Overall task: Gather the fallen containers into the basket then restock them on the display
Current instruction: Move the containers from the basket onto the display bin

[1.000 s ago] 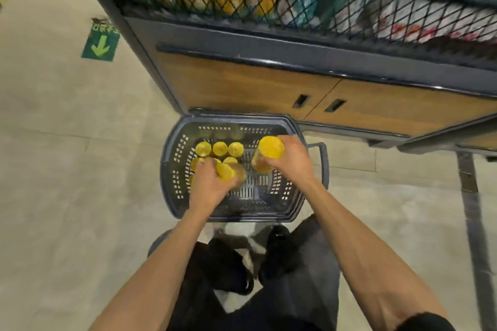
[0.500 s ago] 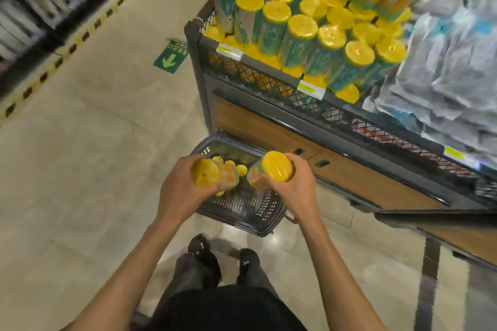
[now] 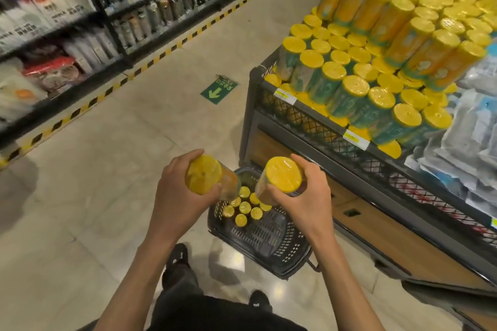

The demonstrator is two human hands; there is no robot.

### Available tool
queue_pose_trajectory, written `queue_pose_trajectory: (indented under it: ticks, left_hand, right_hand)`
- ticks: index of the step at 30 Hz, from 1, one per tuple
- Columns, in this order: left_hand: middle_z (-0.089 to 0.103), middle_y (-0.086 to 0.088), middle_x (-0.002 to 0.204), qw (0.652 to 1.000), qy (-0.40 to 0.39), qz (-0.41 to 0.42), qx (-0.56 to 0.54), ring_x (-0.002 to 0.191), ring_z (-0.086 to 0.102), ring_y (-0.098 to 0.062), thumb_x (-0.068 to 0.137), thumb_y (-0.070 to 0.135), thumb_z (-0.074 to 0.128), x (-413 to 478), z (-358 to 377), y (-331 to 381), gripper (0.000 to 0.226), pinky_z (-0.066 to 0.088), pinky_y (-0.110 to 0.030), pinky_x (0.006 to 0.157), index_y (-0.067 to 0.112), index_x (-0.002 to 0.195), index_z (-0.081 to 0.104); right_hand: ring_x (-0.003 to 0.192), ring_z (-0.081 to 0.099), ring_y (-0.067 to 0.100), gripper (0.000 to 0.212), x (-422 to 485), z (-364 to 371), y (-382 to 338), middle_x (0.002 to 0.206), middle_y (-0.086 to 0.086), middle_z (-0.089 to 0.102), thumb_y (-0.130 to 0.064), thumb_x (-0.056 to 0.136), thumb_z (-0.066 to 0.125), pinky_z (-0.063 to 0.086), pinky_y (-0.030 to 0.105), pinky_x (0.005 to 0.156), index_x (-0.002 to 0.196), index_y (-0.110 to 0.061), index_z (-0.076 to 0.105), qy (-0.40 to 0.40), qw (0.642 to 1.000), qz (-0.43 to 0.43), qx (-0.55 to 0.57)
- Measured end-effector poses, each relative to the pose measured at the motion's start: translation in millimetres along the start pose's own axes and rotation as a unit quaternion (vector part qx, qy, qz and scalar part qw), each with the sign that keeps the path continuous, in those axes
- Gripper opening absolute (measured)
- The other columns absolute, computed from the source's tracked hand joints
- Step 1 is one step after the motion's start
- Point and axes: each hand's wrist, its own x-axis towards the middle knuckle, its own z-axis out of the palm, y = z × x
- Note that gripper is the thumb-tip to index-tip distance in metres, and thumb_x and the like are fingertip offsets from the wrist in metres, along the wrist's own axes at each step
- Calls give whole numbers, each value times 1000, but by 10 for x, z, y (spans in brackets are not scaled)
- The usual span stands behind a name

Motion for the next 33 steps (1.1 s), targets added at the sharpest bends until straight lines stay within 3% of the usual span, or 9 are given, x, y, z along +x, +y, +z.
queue_pose_trajectory:
  ticks: [4, 8, 15, 18, 22, 29, 33]
  left_hand:
    - [51, 16, 121, 1000, 13, 22, 0, 110, 48, -11, 58, 66, 61, 374, -473, -152, 84, 46, -32, 87, 32, 134, 51]
    - [51, 13, 121, 999, 3, 44, -18, 110, 50, -16, 58, 65, 62, 859, -921, -316, 86, 48, -34, 84, 28, 135, 53]
    - [55, 11, 124, 996, -52, 67, -32, 112, 53, -17, 60, 64, 66, 1654, -1266, -612, 82, 53, -46, 89, 30, 133, 54]
    - [54, 12, 126, 993, -80, 75, -35, 114, 51, -16, 61, 60, 72, 1989, -1260, -653, 81, 53, -44, 90, 30, 134, 53]
    - [52, 11, 128, 989, -105, 101, -26, 113, 49, -16, 67, 40, 86, 2542, -1127, -642, 77, 52, -40, 89, 29, 135, 51]
    - [53, 12, 127, 972, -159, 170, -26, 111, 49, -12, 62, 50, 75, 3702, -660, -391, 79, 51, -35, 85, 30, 135, 52]
    - [53, 14, 122, 962, -190, 195, -28, 108, 49, -9, 60, 52, 74, 4303, -351, -154, 76, 50, -31, 85, 35, 130, 53]
  right_hand:
    - [109, 47, 4, 73, 216, 356, -393, 115, -20, 51, -47, 70, 82, 37, 12, 84, 133, -29, 51, 2, 999, 15, -38]
    - [110, 47, 2, 73, 443, 718, -793, 118, -19, 53, -48, 69, 83, 35, 10, 87, 133, -30, 52, 32, 998, 35, -39]
    - [111, 51, 1, 72, 829, 1276, -1206, 121, -20, 56, -50, 69, 83, 45, 23, 92, 132, -31, 53, 79, 994, 59, -43]
    - [111, 52, 2, 72, 1074, 1393, -1265, 120, -18, 57, -49, 68, 83, 47, 27, 93, 131, -31, 53, 103, 990, 70, -58]
    - [110, 53, 3, 70, 1507, 1445, -1266, 119, -19, 58, -49, 68, 84, 49, 31, 91, 130, -32, 54, 133, 986, 88, -54]
    - [113, 54, 8, 74, 2422, 1381, -1081, 120, -16, 57, -52, 67, 83, 49, 33, 92, 131, -33, 52, 163, 977, 130, -54]
    - [113, 52, 7, 75, 2848, 1329, -980, 120, -16, 56, -50, 67, 84, 43, 25, 88, 133, -33, 52, 179, 971, 151, -51]
